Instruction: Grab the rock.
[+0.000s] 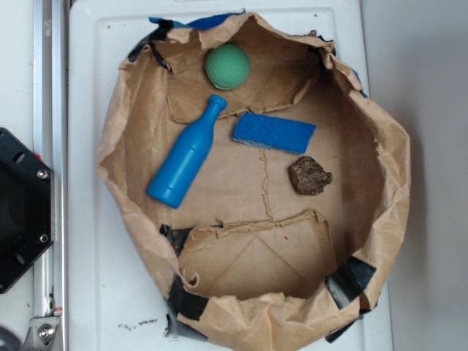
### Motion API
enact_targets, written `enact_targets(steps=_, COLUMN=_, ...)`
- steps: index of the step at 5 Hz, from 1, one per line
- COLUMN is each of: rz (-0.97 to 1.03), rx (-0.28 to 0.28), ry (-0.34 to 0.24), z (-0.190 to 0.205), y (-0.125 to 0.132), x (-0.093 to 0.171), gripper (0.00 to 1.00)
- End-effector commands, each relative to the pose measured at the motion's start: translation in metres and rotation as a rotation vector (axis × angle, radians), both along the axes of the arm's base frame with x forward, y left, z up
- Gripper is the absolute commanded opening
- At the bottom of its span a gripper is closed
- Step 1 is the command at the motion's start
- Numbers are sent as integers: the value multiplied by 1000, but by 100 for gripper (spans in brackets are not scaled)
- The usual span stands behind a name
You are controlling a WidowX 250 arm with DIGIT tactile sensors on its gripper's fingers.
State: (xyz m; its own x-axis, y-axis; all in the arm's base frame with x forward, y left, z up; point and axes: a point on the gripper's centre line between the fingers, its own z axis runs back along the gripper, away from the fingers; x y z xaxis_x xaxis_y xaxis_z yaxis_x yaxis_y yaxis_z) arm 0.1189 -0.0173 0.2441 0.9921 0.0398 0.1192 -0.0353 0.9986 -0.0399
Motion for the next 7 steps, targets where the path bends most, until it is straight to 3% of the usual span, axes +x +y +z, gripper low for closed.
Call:
enact_targets(steps=1, rz=0, rx=0, ry=0, z=0, y=0, x=0, gripper=100)
enact_targets(steps=3, rz=-11, rx=-11, ry=26, z=-7, y=3, x=77, gripper=100)
enact_targets(steps=4, rz=-242, rx=-32, ry=44, z=-21, y=3, x=99, gripper=100)
enact_targets(steps=5, rz=-493, rx=-89, ry=46, z=-40, y=4, x=106, gripper=100)
enact_targets(steps=6, rz=-625, rx=-87, ry=-31, z=-30, y=1, x=102, gripper=100)
enact_targets(steps=7, rz=-625, rx=-87, ry=-31, z=-30, y=1, x=102, gripper=100)
